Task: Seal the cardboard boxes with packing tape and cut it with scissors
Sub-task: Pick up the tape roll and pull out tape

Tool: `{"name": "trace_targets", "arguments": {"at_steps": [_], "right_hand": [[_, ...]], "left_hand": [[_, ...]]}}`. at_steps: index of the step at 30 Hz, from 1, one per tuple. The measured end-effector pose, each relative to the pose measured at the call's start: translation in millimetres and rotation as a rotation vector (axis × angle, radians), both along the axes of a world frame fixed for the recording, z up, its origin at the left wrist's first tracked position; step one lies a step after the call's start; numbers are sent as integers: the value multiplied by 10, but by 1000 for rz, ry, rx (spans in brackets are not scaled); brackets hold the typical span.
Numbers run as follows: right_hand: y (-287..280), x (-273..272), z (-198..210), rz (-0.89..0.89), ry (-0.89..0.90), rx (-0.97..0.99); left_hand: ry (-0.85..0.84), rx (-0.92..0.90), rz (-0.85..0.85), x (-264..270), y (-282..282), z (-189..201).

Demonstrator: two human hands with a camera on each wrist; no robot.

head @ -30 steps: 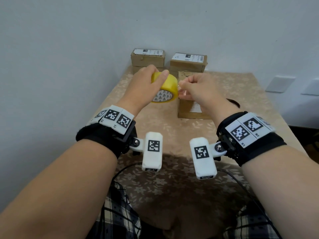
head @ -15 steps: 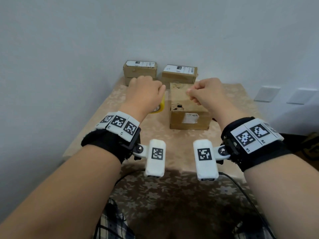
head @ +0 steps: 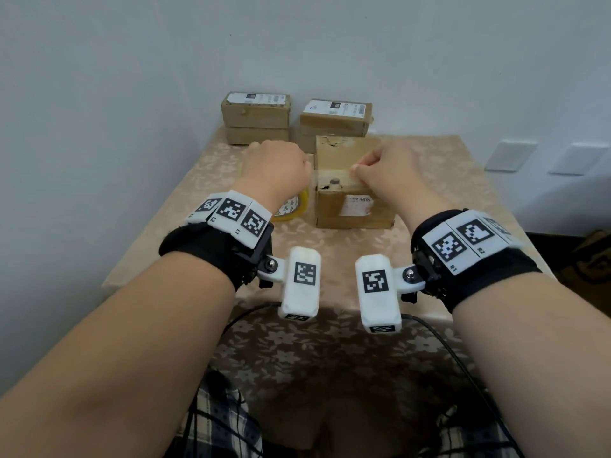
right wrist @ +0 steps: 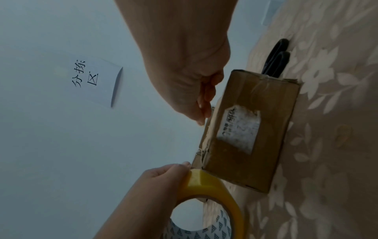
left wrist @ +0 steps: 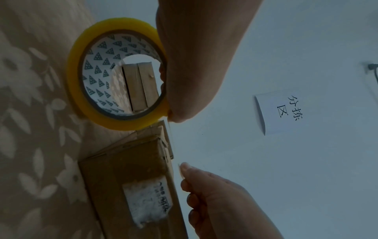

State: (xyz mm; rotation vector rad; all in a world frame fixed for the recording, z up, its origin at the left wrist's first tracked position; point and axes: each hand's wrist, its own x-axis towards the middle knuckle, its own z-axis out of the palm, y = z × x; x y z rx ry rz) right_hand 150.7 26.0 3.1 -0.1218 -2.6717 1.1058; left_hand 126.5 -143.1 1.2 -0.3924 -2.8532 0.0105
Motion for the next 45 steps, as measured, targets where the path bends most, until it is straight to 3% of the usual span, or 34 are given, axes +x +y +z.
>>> {"name": "trace_targets", "arguments": {"at_steps": [18, 29, 32, 34, 37, 41, 45], "right_hand": [[64, -49, -91, -22, -34, 41], [175, 14, -144, -67, 36, 261], [-8, 59, -157, 202, 115, 417], [-157, 92, -212, 410, 15, 585], [-199, 80, -336, 406, -111, 789], [-176, 70, -378, 373, -70, 792], [-238, 71, -437, 287, 81, 807]], "left_hand": [[46, -101, 12, 9, 162, -75], [115, -190, -26, 30, 170, -126], [131, -166, -23, 37, 181, -132], [148, -104, -36, 36, 165, -127], [131, 118, -83, 30, 38, -124], [-35, 485, -94, 16, -271, -190], [-168, 926, -70, 51, -420, -251]]}}
